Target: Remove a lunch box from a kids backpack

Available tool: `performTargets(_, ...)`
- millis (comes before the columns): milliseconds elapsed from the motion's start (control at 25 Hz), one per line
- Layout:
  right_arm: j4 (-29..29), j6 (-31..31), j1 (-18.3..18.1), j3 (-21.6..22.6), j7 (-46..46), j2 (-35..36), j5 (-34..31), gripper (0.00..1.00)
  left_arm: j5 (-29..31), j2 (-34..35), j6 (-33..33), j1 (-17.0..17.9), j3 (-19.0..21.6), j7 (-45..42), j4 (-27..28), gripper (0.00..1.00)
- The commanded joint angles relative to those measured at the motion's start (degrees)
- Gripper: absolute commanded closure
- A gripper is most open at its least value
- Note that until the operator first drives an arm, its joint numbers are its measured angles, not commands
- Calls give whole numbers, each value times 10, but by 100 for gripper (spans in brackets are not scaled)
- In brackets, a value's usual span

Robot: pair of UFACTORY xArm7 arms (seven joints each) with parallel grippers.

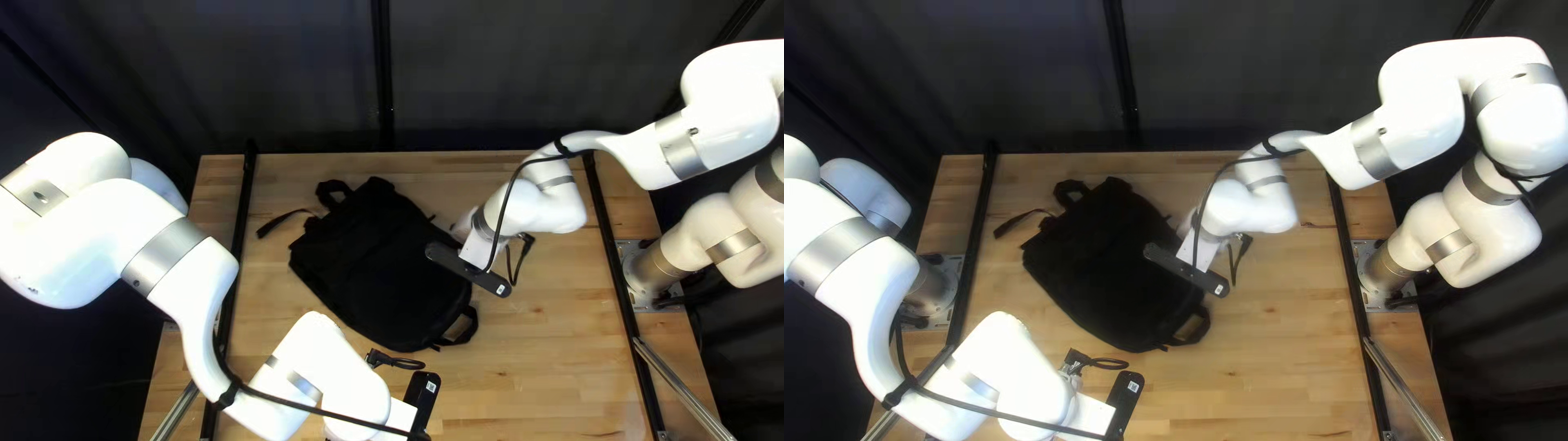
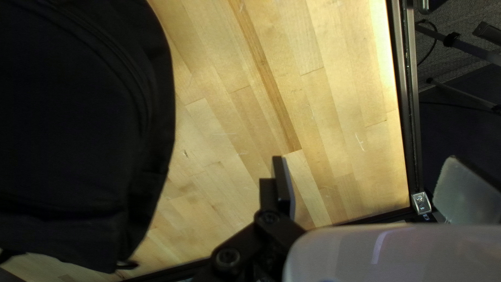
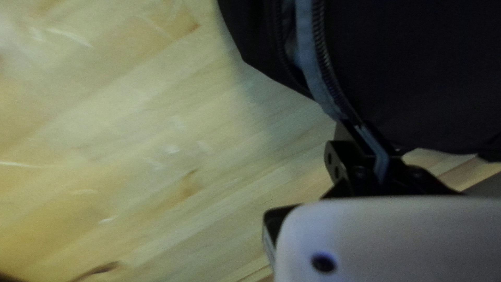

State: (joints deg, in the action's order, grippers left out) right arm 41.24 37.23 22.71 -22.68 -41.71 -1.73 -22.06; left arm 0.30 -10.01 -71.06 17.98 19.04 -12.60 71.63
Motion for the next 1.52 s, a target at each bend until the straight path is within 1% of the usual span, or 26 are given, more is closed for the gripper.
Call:
performTargets(40, 2, 101, 23, 43, 147, -24, -12, 100, 0, 0, 0, 0, 0, 0, 0, 0)
performTargets(160, 26, 141, 41, 62, 199, -8, 9, 100, 0, 0, 0, 0, 0, 0, 0, 0)
performTargets(280, 48, 161, 59, 80, 237, 7, 23, 100, 0, 0, 0, 0, 0, 0, 0, 0)
performTargets(320, 50, 162, 62, 84, 243, 8, 24, 100, 0, 0, 0, 0, 0, 0, 0, 0)
performTargets(480, 88, 169, 78, 99, 263, 35, 30, 100, 0, 0, 0, 0, 0, 0, 0, 0)
performTargets(600, 84, 164, 84, 104, 276, 37, 26, 100, 0, 0, 0, 0, 0, 0, 0, 0)
performTargets(640, 74, 157, 84, 105, 278, 30, 20, 18, 0, 0, 0, 0, 0, 0, 0, 0)
performTargets(680, 51, 144, 85, 106, 279, 12, 9, 0, 0, 0, 0, 0, 0, 0, 0, 0)
performTargets(800, 2, 128, 81, 104, 276, -38, -20, 0, 0, 0, 0, 0, 0, 0, 0, 0)
performTargets(880, -46, 113, 68, 93, 254, -99, -55, 0, 0, 0, 0, 0, 0, 0, 0, 0)
performTargets(920, -57, 107, 63, 88, 244, -115, -65, 0, 0, 0, 0, 0, 0, 0, 0, 0)
performTargets(960, -80, 93, 50, 72, 215, -147, -87, 0, 0, 0, 0, 0, 0, 0, 0, 0)
performTargets(1000, -88, 83, 42, 63, 198, -160, -98, 0, 0, 0, 0, 0, 0, 0, 0, 0)
performTargets(1040, -101, 60, 28, 42, 164, -177, -116, 0, 0, 0, 0, 0, 0, 0, 0, 0)
performTargets(1120, -108, 27, 12, 12, 121, -186, -131, 0, 0, 0, 0, 0, 0, 0, 0, 0)
performTargets(1160, -111, -7, 0, -18, 81, -186, -138, 0, 0, 0, 0, 0, 0, 0, 0, 0)
performTargets(1200, -108, -30, -5, -38, 54, -179, -137, 0, 0, 0, 0, 0, 0, 0, 0, 0)
performTargets(1240, -103, -73, -9, -76, 1, -161, -126, 0, 0, 0, 0, 0, 0, 0, 0, 0)
performTargets(1280, -95, -112, -6, -112, -56, -139, -100, 0, 0, 0, 0, 0, 0, 0, 0, 0)
performTargets(1320, -94, -131, -1, -132, -87, -131, -84, 0, 0, 0, 0, 0, 0, 0, 0, 0)
performTargets(1360, -86, -173, 21, -182, -178, -100, -17, 0, 0, 0, 0, 0, 0, 0, 0, 0)
performTargets(1400, -81, -195, 37, -210, -244, -79, 39, 0, 0, 0, 0, 0, 0, 0, 0, 0)
performTargets(1440, -74, -216, 65, -248, -355, -52, 144, 0, 0, 0, 0, 0, 0, 0, 0, 0)
performTargets(1520, -74, -216, 65, -248, -355, -52, 144, 0, 0, 0, 0, 0, 0, 0, 0, 0)
